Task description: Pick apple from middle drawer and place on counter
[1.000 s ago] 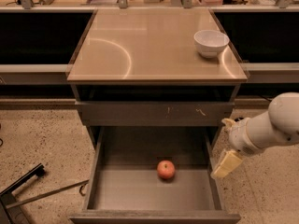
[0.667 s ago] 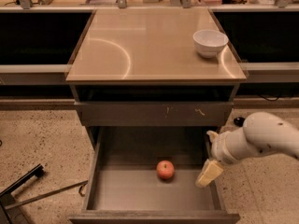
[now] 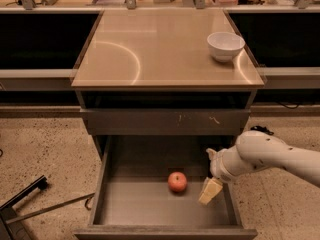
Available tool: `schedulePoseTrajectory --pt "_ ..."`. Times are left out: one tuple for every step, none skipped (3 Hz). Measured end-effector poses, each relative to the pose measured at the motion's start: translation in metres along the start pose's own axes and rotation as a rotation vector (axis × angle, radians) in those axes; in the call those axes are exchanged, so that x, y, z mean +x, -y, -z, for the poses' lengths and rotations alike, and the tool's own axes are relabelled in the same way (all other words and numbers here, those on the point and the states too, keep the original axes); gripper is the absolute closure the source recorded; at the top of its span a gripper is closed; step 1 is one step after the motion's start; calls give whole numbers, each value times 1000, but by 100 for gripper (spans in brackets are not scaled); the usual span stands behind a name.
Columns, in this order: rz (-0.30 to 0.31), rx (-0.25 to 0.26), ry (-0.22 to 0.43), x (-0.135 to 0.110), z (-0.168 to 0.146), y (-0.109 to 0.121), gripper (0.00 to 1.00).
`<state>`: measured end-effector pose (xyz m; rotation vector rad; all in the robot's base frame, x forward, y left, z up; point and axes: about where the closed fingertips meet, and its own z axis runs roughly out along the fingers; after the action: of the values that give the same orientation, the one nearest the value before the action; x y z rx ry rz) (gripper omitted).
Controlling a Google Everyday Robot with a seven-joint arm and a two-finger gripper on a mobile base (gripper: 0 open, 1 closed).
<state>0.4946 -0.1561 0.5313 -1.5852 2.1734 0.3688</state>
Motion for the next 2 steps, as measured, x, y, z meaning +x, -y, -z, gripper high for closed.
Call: schedulePoseTrajectory --pt "-29 -37 36 3 -19 -1 0" --pt "-76 -80 58 9 -63 0 0"
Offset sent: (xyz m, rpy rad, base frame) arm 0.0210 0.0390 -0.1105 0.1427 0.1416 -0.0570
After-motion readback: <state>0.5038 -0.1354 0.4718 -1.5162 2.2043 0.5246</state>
